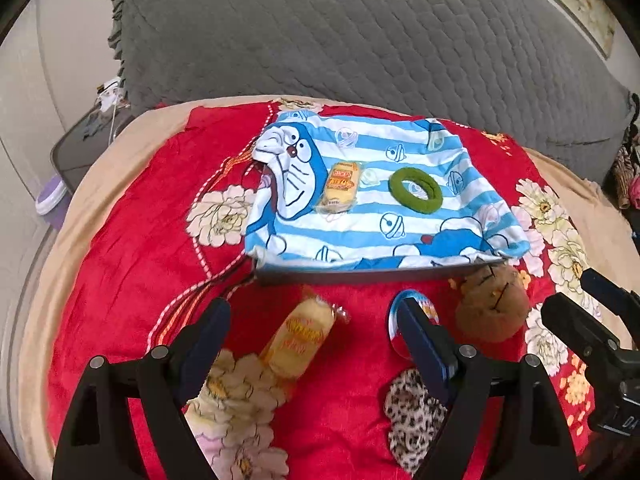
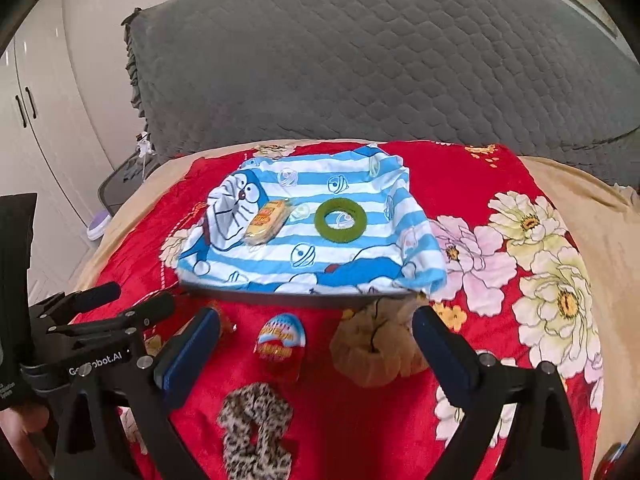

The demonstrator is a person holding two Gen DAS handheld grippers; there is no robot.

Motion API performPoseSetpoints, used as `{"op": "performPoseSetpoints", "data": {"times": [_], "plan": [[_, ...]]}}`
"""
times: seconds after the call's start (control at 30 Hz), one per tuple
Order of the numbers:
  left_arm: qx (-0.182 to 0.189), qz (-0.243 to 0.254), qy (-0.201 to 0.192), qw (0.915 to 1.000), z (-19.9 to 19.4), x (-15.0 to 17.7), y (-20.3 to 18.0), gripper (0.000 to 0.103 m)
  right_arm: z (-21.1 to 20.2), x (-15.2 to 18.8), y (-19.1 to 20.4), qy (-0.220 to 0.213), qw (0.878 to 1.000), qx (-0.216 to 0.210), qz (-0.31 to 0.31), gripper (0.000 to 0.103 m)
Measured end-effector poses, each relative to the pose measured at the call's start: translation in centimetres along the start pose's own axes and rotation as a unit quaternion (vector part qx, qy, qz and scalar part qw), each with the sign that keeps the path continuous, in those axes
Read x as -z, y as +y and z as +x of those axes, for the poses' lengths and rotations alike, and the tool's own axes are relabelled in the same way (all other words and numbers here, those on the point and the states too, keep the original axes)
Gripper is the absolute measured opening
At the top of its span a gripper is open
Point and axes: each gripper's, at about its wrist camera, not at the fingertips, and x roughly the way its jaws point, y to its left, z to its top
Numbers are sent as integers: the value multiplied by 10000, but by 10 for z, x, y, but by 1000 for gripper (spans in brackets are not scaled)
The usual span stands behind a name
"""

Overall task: Organize objects
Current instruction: 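Raise both open tools away from the shirt on the tray, then move the left tool toward the second cake while the right tool approaches the leopard scrunchie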

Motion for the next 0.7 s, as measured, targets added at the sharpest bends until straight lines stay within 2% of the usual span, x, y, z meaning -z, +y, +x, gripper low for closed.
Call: {"op": "performPoseSetpoints", "data": {"times": [0.4, 0.7], "plan": [[-47, -69, -8, 10000, -32, 32, 4, 87, -37, 19, 9, -125, 9998, 18, -137, 99], [50, -36, -71, 10000, -58, 42, -1, 95, -63, 23, 12, -285, 9995, 32, -138, 101]]}}
